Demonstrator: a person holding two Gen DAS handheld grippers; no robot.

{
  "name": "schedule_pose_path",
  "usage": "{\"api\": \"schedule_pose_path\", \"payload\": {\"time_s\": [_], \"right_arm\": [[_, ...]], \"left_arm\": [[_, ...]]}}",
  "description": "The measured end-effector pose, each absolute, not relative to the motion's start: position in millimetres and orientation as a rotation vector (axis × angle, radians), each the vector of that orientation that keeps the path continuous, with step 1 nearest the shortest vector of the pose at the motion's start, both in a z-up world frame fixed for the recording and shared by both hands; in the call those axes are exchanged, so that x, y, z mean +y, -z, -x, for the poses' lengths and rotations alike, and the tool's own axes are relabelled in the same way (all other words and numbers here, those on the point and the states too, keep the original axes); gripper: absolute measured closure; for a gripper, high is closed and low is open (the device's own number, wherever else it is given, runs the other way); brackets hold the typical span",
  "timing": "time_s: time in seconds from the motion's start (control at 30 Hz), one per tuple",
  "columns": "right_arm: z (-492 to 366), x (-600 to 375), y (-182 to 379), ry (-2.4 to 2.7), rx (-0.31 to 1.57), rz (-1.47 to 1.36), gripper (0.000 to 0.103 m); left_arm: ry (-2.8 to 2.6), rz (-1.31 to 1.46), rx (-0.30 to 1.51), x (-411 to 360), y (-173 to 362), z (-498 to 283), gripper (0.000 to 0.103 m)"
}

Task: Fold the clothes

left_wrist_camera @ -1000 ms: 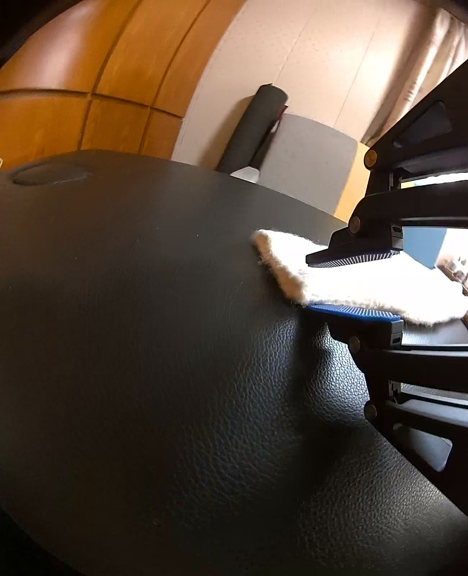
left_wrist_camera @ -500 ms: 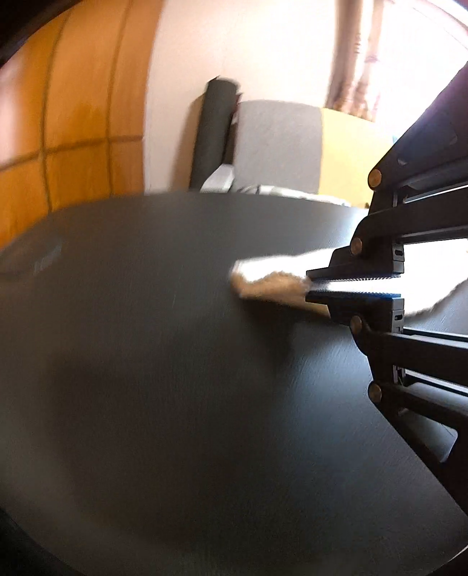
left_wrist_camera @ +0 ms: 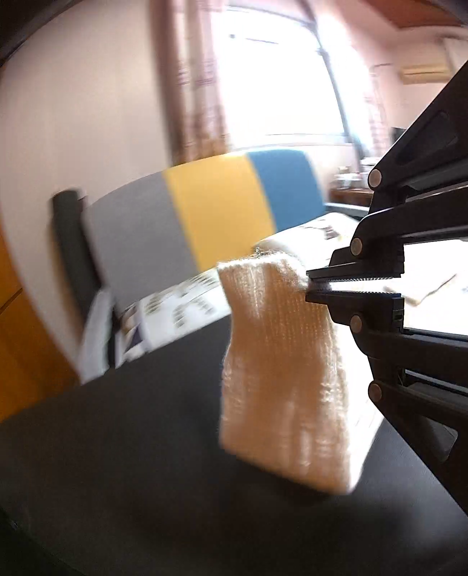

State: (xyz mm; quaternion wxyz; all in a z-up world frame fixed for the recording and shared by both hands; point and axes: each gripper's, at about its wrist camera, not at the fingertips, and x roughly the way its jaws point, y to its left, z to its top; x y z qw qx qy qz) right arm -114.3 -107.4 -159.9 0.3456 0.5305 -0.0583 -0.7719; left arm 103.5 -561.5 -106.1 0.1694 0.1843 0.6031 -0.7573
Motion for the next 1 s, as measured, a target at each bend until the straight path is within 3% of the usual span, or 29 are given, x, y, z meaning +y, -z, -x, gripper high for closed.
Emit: {"api": "schedule_pose_path", "payload": {"time_s": [0.2,0.6,0.8,1.0], "right_arm": [[119.8,-98.9,158.5,2.002,-0.183,-1.364,0.073],[139.4,-63.9,158.5,2.035,-0.309,-1.364,0.073],[154.3,-48.9,162.4,1.946,-0.534,-1.374,0.073],[169.3,-52.6,165.2,1.801,-0.763,-1.380,0.073]], "left_arm": [[2.255,-0.727,1.675,-500.0,104.0,-23.0,0.099],[2.423,-1.092,1.535,-342.0,99.6,38.2,0.099],[2.460,-1.244,1.451,-303.0,115.8,69.0,0.099],[2.417,-1.402,1.478,-290.2,141.4,77.6,0.099]]}}
